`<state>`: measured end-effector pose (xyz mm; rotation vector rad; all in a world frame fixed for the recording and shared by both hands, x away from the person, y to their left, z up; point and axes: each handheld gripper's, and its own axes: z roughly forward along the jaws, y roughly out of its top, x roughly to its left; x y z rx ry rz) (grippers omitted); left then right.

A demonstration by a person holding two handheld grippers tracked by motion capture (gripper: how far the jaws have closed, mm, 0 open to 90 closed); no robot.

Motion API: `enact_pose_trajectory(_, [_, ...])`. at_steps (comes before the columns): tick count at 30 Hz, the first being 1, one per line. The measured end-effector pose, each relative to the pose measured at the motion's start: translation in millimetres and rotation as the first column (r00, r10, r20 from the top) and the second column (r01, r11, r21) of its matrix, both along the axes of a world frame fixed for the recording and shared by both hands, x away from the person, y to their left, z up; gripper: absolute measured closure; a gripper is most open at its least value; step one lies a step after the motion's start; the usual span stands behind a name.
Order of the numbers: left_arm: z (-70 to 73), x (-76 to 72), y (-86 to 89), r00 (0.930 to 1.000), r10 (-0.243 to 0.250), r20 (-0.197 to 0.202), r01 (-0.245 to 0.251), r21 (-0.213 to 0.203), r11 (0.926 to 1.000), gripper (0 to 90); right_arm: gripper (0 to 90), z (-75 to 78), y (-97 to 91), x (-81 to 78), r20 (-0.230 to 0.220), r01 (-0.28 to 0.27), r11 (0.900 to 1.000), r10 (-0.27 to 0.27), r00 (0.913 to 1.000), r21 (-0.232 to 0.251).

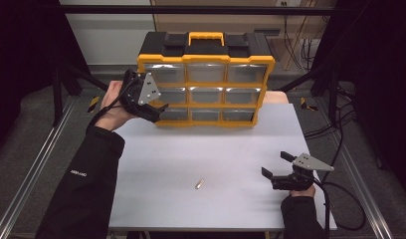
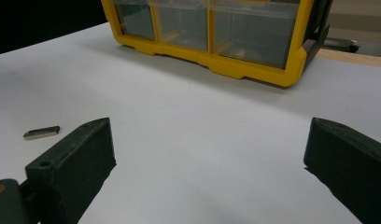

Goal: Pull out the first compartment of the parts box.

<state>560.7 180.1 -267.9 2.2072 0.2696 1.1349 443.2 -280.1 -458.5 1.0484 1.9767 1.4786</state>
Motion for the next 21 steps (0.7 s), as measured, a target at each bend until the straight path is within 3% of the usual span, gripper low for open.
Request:
enact_pose_trajectory(17, [4.8, 13.3, -9.5, 0.9984, 0.009, 0.055, -0.012, 0.057, 0.9983, 0.9, 2.1, 0.1, 0.1, -0.2, 0.003, -0.001, 1.0, 0.001, 1.0, 0.001])
enact_pose_trajectory(21, [5.1, 16.7, -12.6, 0.9959, 0.005, 0.09, -0.012, 0.083, 0.9965, 1.0, 2.1, 0.2, -0.1, -0.2, 0.002, -0.001, 1.0, 0.001, 1.0, 0.001])
